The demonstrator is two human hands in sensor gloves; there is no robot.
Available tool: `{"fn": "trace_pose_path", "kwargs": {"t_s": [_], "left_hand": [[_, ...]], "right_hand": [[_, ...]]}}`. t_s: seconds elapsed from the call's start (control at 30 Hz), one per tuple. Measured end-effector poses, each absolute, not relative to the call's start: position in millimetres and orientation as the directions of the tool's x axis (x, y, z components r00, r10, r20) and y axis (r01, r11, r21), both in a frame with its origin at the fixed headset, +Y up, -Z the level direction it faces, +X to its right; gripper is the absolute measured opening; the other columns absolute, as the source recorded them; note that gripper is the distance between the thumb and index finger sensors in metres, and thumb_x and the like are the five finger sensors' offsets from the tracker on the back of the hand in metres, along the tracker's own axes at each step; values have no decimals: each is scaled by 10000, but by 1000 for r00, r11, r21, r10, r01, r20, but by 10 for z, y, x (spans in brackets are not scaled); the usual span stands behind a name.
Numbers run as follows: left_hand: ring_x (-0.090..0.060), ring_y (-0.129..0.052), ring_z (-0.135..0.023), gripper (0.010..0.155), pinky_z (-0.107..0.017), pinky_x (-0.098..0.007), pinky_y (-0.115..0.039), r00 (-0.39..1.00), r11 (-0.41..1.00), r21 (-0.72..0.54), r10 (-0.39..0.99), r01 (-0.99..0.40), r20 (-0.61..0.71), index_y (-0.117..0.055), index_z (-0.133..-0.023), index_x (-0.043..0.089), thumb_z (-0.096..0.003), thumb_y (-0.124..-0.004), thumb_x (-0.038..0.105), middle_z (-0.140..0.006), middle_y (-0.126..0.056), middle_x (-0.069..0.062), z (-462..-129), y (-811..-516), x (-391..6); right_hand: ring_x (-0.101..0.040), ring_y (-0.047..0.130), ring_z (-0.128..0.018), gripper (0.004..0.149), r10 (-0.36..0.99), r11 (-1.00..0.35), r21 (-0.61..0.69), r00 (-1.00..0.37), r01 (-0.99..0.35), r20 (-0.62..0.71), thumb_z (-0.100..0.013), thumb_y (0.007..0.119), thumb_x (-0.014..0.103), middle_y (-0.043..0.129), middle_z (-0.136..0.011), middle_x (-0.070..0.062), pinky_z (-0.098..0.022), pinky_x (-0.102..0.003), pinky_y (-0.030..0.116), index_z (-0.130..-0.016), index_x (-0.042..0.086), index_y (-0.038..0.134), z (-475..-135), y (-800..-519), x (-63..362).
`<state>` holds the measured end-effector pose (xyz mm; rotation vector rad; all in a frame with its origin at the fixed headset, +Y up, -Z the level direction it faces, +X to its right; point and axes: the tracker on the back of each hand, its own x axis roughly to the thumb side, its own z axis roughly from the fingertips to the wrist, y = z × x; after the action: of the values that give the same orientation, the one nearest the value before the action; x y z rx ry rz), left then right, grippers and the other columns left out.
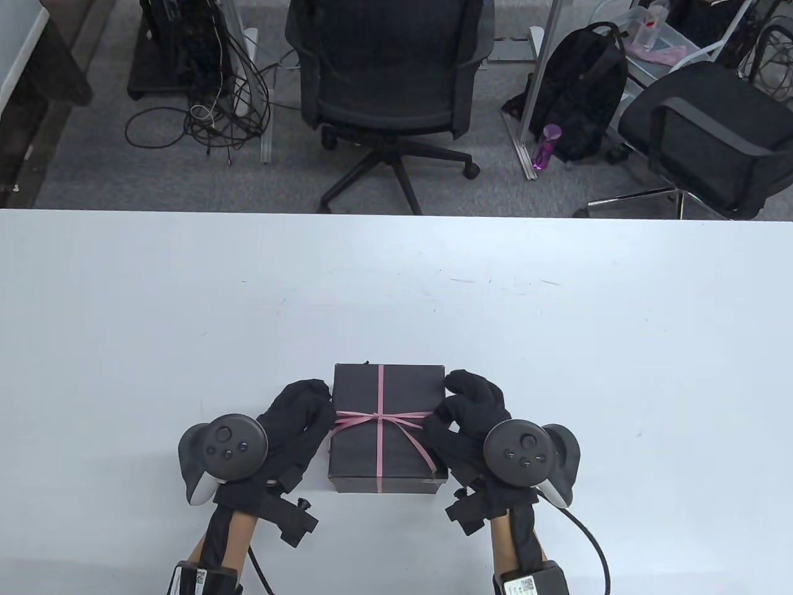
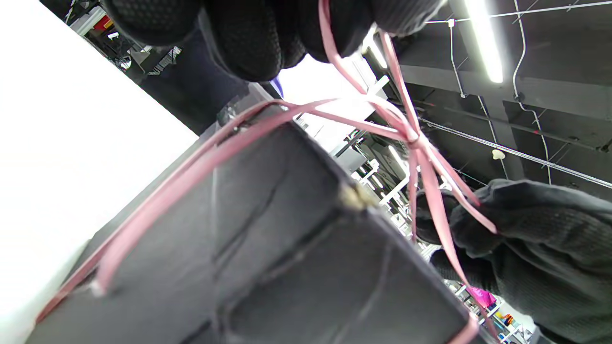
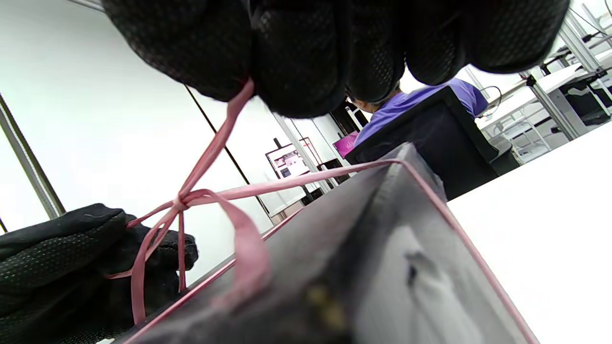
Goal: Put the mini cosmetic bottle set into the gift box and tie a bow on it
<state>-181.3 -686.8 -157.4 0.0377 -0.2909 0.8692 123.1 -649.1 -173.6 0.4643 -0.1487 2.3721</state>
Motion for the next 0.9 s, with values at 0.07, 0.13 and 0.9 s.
{"fn": "trace_pose_path", "kwargs": {"t_s": [0.07, 0.13, 0.9], "left_hand": [[-314, -859, -795, 359, -607, -562, -750, 615, 653, -79, 742, -753, 266, -806, -786, 198, -615, -614, 448, -1069, -672, -111, -1573, -6864, -1805], [-312, -864, -783, 359, -601, -564, -752, 645, 679, -49, 715, -732, 269, -814, -773, 178, -612, -622, 436, -1054, -685, -102, -1568, -6855, -1799], [-425, -796, -907, 487, -646, -615, -710, 730, 745, 14, 649, -667, 214, -719, -1003, 196, -614, -619, 471, -1139, -586, -203, -1518, -6736, -1865]], "right_hand": [[-661, 590, -855, 361, 643, -735, 42, -675, -677, 363, -537, 839, 285, 665, -1000, -371, -561, -736, 615, -616, -58, 921, -1757, -6514, 1249], [-647, 605, -859, 356, 640, -739, 43, -681, -672, 356, -529, 849, 284, 679, -997, -354, -564, -733, 621, -600, -55, 929, -1789, -6557, 1271], [-578, 742, -821, 412, 368, -904, -116, -886, -412, 281, -571, 797, 312, 768, -971, -292, -549, -712, 673, -822, -6, 872, -1775, -6565, 1282]]}}
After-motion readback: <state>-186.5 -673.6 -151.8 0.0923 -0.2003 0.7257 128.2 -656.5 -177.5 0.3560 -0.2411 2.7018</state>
